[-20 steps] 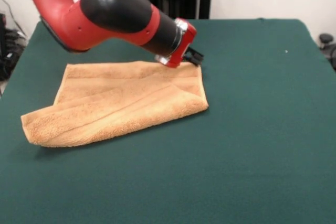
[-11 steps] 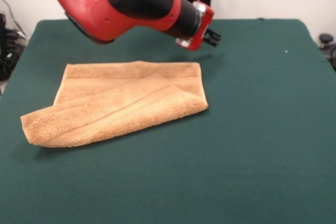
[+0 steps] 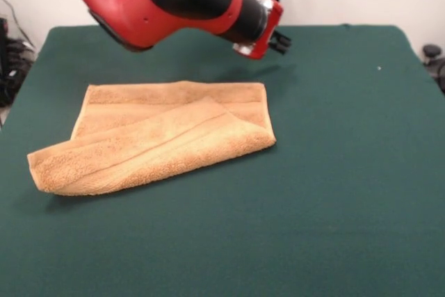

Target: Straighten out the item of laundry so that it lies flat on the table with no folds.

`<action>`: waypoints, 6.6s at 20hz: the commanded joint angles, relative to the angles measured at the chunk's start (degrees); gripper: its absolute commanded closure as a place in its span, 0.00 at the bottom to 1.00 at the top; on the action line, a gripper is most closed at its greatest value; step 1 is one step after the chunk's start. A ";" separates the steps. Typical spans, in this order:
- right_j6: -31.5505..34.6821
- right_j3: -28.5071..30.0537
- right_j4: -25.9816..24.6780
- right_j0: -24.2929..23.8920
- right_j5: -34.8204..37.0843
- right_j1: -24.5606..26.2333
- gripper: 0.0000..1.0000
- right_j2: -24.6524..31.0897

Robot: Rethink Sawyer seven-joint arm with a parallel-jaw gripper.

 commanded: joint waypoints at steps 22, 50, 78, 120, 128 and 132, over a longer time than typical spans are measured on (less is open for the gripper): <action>-25.87 -42.29 -7.97 2.52 25.86 -7.53 1.00 2.82; -40.98 -58.43 -3.82 0.32 28.18 -0.43 1.00 7.51; -40.77 -57.82 -0.69 0.16 24.14 4.45 1.00 8.62; -46.33 -54.31 8.10 -4.87 22.20 13.38 1.00 18.37; -44.28 -56.54 5.77 -3.22 25.87 12.22 1.00 15.71; -42.20 -58.50 2.76 -1.54 28.11 10.54 1.00 12.39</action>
